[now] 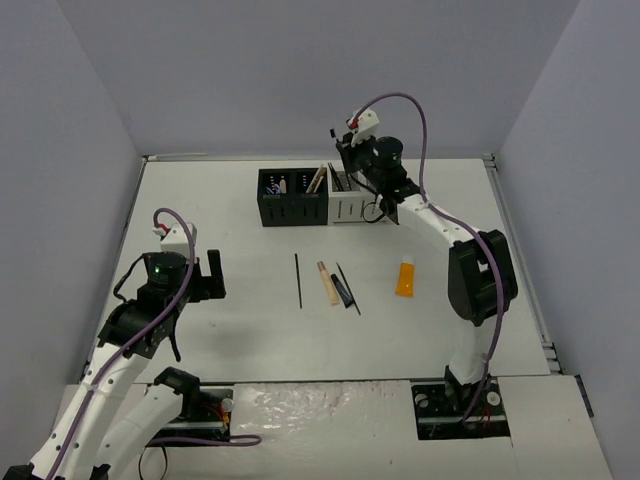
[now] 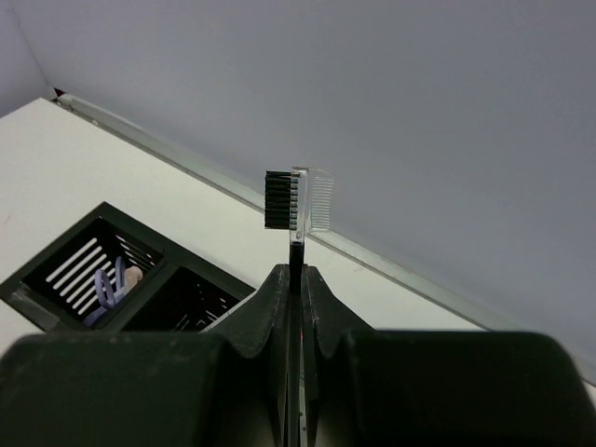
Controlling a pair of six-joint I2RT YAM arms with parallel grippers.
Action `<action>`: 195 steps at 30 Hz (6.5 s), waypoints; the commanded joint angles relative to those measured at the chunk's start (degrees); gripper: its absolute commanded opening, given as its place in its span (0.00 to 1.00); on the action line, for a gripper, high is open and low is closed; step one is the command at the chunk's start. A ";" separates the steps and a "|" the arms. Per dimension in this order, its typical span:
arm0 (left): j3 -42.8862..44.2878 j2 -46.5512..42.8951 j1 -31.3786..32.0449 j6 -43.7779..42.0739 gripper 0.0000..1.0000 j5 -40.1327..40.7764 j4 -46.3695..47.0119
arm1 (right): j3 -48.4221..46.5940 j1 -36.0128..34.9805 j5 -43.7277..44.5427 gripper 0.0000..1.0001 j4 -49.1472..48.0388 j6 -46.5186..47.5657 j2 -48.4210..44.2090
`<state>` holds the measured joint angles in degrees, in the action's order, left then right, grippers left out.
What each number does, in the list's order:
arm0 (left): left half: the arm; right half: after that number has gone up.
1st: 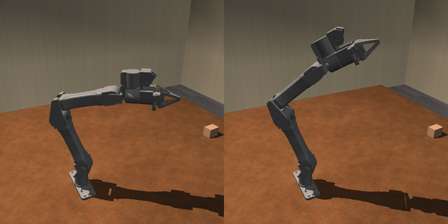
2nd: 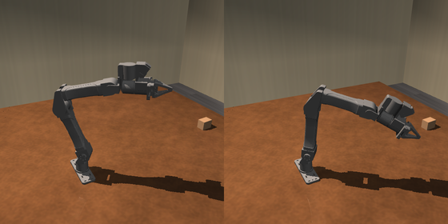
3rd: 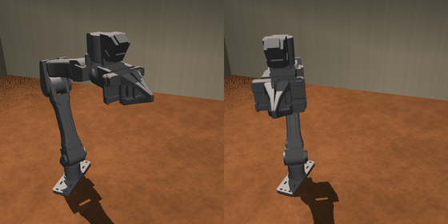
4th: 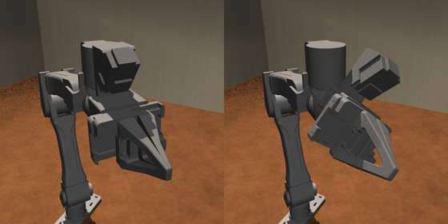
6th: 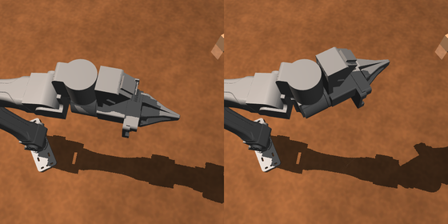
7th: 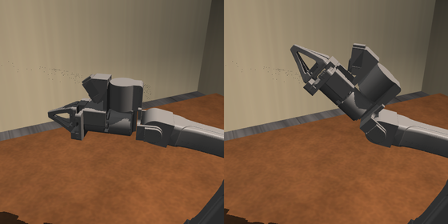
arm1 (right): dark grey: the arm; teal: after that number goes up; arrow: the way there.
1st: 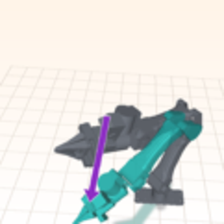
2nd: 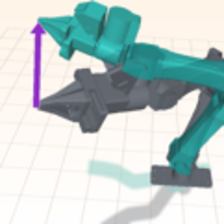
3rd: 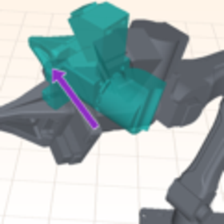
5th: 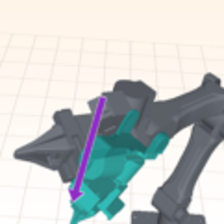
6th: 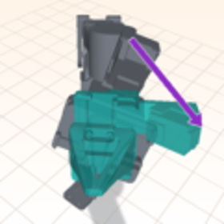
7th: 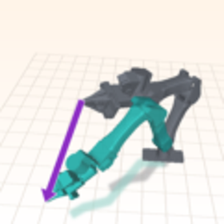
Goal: Organize the makeup
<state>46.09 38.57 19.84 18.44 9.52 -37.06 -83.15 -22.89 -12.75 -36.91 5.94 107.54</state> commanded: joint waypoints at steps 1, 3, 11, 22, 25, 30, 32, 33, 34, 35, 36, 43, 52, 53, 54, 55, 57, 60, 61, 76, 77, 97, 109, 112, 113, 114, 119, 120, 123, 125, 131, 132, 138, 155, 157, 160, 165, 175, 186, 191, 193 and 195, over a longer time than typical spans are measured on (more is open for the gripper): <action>0.80 0.43 -0.73 -0.87 0.97 0.89 2.96 | -3.22 0.57 -2.64 0.00 -12.00 3.18 3.04; 0.86 0.82 -0.92 -0.99 0.97 0.62 3.00 | -3.03 0.57 -3.06 0.00 -12.24 3.70 4.50; 0.88 1.16 -1.21 -1.09 0.97 -0.11 3.08 | 3.15 0.57 -3.56 0.03 -13.98 3.38 2.63; 0.94 0.69 -1.39 -1.02 0.97 -0.38 3.05 | 7.40 0.46 -3.03 0.29 -4.88 2.55 -5.01; 0.89 0.41 -1.39 -0.99 0.97 -0.42 3.09 | 9.51 -0.05 -1.62 0.35 -0.09 1.42 -10.04; 0.85 0.28 -1.39 -1.03 0.97 -0.72 3.22 | 12.48 -1.77 2.34 0.38 15.26 -3.86 -19.30; 0.85 0.28 -1.39 -0.86 0.97 -0.82 3.05 | 13.24 -3.25 4.95 0.39 21.86 -5.41 -21.34; 0.90 0.28 -1.39 -0.86 0.97 -0.82 3.10 | 14.36 -4.37 6.73 0.40 25.71 -6.16 -22.37; 0.91 0.28 -1.39 -0.86 0.97 -0.82 3.11 | 15.48 -5.22 8.22 0.40 28.59 -7.18 -23.15; 0.86 0.30 -1.39 -0.87 0.97 -0.82 3.06 | 16.79 -5.41 8.69 0.40 29.45 -9.02 -23.38; 0.93 0.36 -1.39 -0.94 0.97 -0.82 3.12 | 18.57 -6.10 8.63 0.41 32.68 -10.87 -24.27; 0.96 1.32 -1.48 -0.86 0.97 -0.44 2.91 | 28.05 -10.65 8.95 0.42 36.73 -17.94 -24.32; 0.94 1.78 -1.48 -0.95 0.97 0.06 2.69 | 26.51 -13.42 10.93 0.42 40.39 -21.24 -16.91; 0.94 1.78 -1.48 -0.95 0.97 0.06 2.69 | 26.04 -13.60 11.16 0.42 40.92 -21.24 -15.73; 0.94 1.74 -1.48 -0.91 0.97 0.06 2.69 | 25.60 -13.74 11.54 0.42 41.27 -21.31 -14.65; 0.94 1.67 -1.48 -0.87 0.97 0.05 2.69 | 25.19 -13.86 12.00 0.42 41.51 -21.42 -13.68; 0.94 1.49 -1.48 -0.92 0.97 -0.03 2.66 | 24.47 -14.07 12.57 0.41 41.88 -21.59 -12.32; 0.94 1.42 -1.48 -0.93 0.97 -0.10 2.78 | 23.45 -14.43 14.04 0.40 42.17 -21.59 -10.67; 0.94 1.46 -1.48 -0.95 0.97 -0.23 2.82 | 22.94 -14.61 14.47 0.39 42.41 -21.47 -10.03; 1.08 1.60 -1.48 -1.03 0.97 -0.38 2.75 | 18.68 -15.71 15.79 0.33 43.43 -21.45 -3.25; 1.10 1.61 -1.48 -1.03 0.97 -0.41 2.79 | 18.63 -15.77 15.90 0.32 43.54 -21.41 -2.81; 1.11 1.69 -1.50 -1.03 0.97 -0.99 2.81 | 18.84 -11.91 16.32 0.00 46.82 -16.55 -6.67; 1.11 1.51 -1.48 -1.03 0.97 -0.78 2.71 | 4.30 -4.88 11.10 0.00 36.47 -7.17 -16.57; 1.11 1.44 -1.48 -1.03 0.97 -1.45 2.78 | 1.66 -2.61 7.48 0.00 29.56 -6.58 -15.96; 1.11 1.42 -1.48 -1.09 0.97 -1.70 2.78 | 0.80 -1.68 6.69 0.00 26.69 -6.14 -15.27; 1.11 1.42 -1.48 -1.12 0.97 -1.88 2.85 | 0.06 -1.08 5.64 0.00 24.17 -5.37 -14.67; 1.03 1.96 -1.56 -1.04 0.97 -2.93 3.13 | -0.82 1.02 -1.21 0.00 8.53 -3.12 -11.36; 1.10 2.11 -1.56 -1.11 0.97 -3.09 3.05 | -1.26 1.25 -3.36 0.00 5.03 -2.89 -9.80; 1.10 2.31 -1.57 -1.03 0.97 -3.19 2.97 | -1.94 1.89 -6.95 0.00 -2.44 -1.51 -6.47; 1.02 2.44 -1.65 -1.03 0.97 -3.19 3.18 | -3.21 1.97 -8.26 0.00 -4.54 0.14 -3.50; 1.17 3.45 -2.15 -0.97 0.97 -3.96 3.16 | -3.90 2.21 -9.07 0.00 -11.44 2.49 2.76; 1.20 3.62 -2.24 -0.89 0.97 -4.13 3.16 | -4.03 2.27 -8.90 0.00 -12.01 2.98 3.98; 1.34 4.87 -2.53 -0.65 0.97 -4.85 3.17 | -2.60 2.44 -7.99 0.00 -13.85 4.28 6.49; 5.56 10.62 -2.59 11.91 0.97 -16.23 4.13 | 8.91 2.06 -5.56 0.39 -7.40 2.44 -8.08; 7.65 14.31 -1.79 14.51 0.97 -16.61 3.60 | 11.27 2.06 -3.91 0.49 -1.42 1.06 -15.11; 9.67 18.65 0.54 17.47 0.97 -15.61 4.12 | 12.53 2.10 -0.39 0.58 9.49 -2.37 -21.68; 14.02 26.94 8.74 20.71 0.97 -6.53 5.55 | 15.03 2.16 7.06 0.85 28.38 -9.64 -34.10; 23.91 50.10 18.43 25.08 0.97 2.32 8.63 | 29.86 2.24 6.67 1.00 42.42 -19.21 -58.24; 37.66 68.73 20.15 25.51 0.55 4.45 5.25 | 33.76 2.24 5.89 1.00 49.03 -17.37 -67.98; 38.90 72.24 20.00 26.39 0.39 4.42 4.45 | 34.43 2.24 7.18 1.00 49.90 -16.22 -70.21; 38.85 72.73 19.95 26.53 0.35 5.06 4.10 | 34.46 2.24 7.27 1.00 49.95 -16.08 -70.76; 38.66 73.21 19.68 26.77 0.32 5.00 4.15 | 34.52 2.19 7.41 1.00 50.02 -15.89 -71.14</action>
<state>81.80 113.16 39.69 43.83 12.56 -32.06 -48.41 -20.93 -6.61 15.31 -11.13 37.05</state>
